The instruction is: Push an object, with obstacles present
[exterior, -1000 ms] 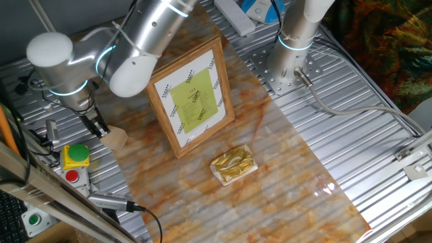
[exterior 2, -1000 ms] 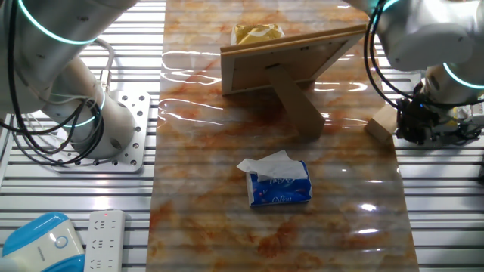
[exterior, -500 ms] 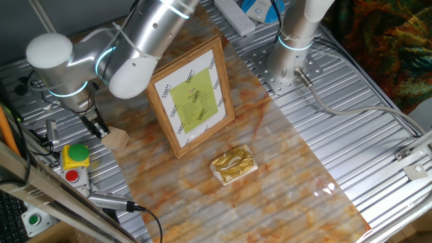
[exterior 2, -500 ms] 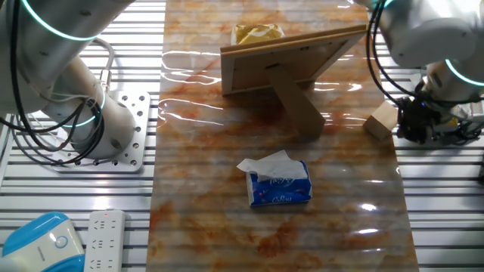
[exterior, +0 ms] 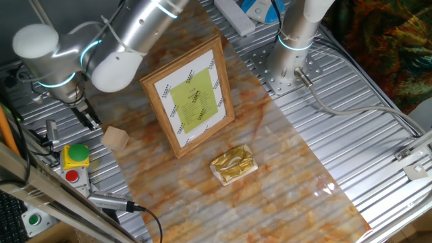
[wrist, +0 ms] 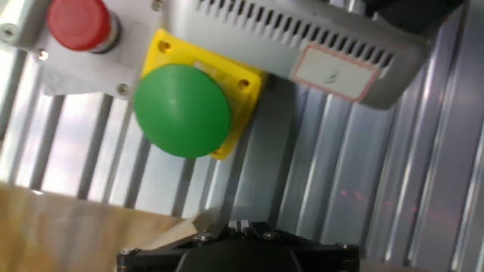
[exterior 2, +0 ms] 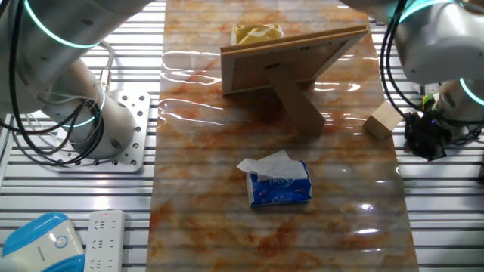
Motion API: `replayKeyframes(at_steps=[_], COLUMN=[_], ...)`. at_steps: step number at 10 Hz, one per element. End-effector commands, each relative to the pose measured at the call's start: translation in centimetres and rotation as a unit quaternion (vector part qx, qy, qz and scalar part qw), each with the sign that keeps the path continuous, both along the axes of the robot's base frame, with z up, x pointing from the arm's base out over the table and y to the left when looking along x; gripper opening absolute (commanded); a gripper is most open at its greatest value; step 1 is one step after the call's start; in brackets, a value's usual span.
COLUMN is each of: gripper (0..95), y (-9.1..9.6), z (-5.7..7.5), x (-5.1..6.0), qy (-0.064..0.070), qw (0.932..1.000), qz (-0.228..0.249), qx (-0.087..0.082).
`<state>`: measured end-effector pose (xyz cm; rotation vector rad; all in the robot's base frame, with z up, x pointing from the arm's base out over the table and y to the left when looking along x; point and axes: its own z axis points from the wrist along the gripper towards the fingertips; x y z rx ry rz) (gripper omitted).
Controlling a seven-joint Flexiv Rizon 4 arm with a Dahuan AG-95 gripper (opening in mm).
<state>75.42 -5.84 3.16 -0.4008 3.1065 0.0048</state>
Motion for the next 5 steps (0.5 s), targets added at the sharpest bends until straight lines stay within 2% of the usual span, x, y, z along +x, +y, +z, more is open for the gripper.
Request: replayKeyframes(at_steps=[1,5], gripper=[0.0,0.0], y=[-0.4,0.4], z=[-0.3,0.0], x=[-0.9,-2.3], qy=[0.007,0.02], qw=[0.9995,0.9981], qz=[-0.029,-0.058], qx=[0.006,0.009])
